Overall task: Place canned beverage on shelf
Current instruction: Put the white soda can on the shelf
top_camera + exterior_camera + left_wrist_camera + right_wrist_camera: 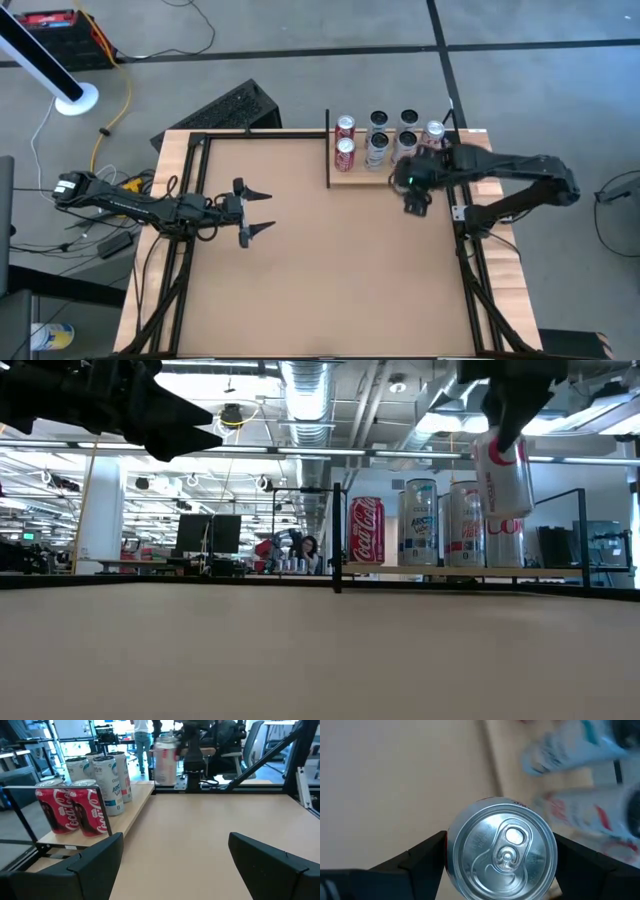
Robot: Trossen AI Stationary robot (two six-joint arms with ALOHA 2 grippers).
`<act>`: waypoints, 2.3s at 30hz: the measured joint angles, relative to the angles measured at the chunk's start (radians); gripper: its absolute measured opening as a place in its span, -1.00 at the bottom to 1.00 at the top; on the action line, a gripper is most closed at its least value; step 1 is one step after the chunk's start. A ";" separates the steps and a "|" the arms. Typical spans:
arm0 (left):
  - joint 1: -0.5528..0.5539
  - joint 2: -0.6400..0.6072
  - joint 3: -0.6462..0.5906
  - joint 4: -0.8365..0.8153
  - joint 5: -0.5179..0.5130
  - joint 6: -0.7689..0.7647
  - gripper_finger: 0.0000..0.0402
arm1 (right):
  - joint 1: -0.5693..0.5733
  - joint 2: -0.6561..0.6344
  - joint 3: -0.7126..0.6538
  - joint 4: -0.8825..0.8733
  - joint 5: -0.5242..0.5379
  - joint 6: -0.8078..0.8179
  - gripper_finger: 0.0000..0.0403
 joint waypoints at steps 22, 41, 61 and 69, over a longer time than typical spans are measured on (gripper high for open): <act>0.000 0.000 0.000 -0.006 0.030 0.014 0.72 | -0.486 -0.235 -0.205 0.056 -0.019 -0.178 0.67; 0.000 0.000 0.000 -0.005 0.024 -0.030 0.72 | -0.763 -0.192 -0.308 0.254 -0.084 -0.352 0.67; 0.000 0.000 0.000 -0.006 0.031 -0.030 0.72 | -0.867 -0.118 -0.307 0.295 -0.193 -0.382 0.67; 0.000 0.000 0.000 -0.008 0.031 -0.034 0.72 | -0.867 -0.114 -0.307 0.291 -0.193 -0.390 0.69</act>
